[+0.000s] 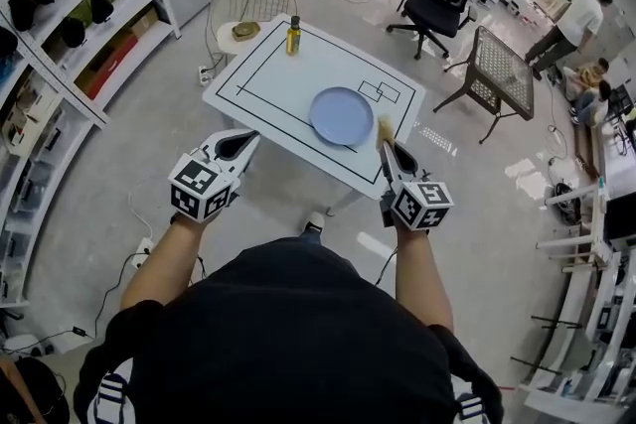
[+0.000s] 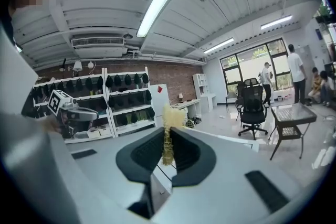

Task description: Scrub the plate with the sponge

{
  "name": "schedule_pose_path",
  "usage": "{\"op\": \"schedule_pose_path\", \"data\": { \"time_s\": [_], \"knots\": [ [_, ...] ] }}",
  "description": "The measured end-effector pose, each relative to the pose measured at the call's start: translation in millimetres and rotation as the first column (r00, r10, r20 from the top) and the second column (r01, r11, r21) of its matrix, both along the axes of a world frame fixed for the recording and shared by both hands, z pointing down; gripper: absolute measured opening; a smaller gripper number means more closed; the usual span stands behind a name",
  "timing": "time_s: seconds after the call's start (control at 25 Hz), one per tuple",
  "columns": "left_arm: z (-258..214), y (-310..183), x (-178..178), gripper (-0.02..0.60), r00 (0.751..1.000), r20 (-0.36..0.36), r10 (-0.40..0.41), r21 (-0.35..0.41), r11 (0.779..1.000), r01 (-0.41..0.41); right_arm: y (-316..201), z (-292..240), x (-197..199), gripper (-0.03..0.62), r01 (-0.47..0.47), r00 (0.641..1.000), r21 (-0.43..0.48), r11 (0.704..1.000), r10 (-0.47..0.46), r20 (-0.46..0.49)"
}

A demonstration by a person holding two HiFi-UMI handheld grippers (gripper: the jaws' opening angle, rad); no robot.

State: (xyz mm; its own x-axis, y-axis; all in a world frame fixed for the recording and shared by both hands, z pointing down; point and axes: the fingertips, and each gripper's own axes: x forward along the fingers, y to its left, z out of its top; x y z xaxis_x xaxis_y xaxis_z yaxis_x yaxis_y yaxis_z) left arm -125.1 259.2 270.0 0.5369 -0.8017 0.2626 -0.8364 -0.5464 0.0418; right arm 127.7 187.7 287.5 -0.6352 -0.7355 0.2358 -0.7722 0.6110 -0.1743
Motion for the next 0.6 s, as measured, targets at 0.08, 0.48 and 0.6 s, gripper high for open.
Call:
{"op": "schedule_pose_path", "data": {
  "time_s": [0.08,0.48,0.6],
  "knots": [
    [2,-12,1,0.006,1.000,-0.002,-0.001,-0.007,1.000,0.001,-13,2,0,0.028,0.001,1.000,-0.005,1.000,-0.001,0.000],
    [11,-71,11,0.006,1.000,-0.005,-0.015,-0.037,0.999,0.015,-74,16,2,0.028,0.038,0.999,-0.039,0.999,-0.038,-0.015],
    [12,-88,11,0.006,0.999,-0.004,-0.032,-0.044,0.999,0.032,-94,20,4,0.029,0.050,0.999,-0.051,0.997,-0.051,-0.015]
  ]
}}
